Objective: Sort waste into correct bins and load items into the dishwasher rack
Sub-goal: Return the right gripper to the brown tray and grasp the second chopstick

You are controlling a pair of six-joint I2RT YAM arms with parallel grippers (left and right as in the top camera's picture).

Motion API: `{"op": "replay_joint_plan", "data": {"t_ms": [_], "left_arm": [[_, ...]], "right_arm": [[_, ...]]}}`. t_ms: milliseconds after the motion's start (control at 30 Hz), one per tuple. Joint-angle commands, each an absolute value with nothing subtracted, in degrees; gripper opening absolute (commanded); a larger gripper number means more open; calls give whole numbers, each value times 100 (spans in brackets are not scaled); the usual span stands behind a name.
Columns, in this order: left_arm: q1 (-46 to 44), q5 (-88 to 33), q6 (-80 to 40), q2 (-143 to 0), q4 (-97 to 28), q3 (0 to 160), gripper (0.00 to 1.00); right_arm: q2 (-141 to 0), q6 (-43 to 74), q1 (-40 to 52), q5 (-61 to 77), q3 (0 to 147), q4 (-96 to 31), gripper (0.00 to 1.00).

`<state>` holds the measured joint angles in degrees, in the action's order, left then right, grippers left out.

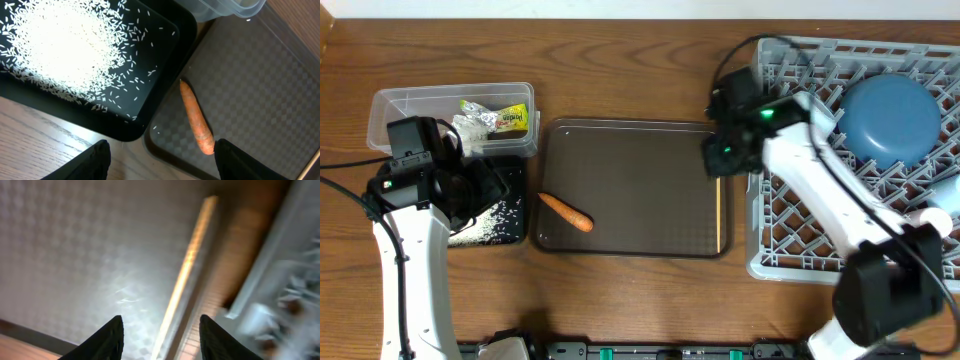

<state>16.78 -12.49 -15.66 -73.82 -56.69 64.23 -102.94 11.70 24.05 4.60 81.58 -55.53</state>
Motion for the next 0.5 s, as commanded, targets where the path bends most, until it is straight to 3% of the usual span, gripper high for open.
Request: {"op": "replay_joint_plan", "data": {"t_ms": [0, 467], "left_arm": [[1702, -1236, -1573, -7387, -5699, 6462, 69], [1702, -1236, -1573, -7387, -5699, 6462, 69]], "right_arm": [[-10702, 1514, 2620, 368, 8088, -5544, 49], [-11904, 2285, 2714, -19, 8086, -5616, 47]]}}
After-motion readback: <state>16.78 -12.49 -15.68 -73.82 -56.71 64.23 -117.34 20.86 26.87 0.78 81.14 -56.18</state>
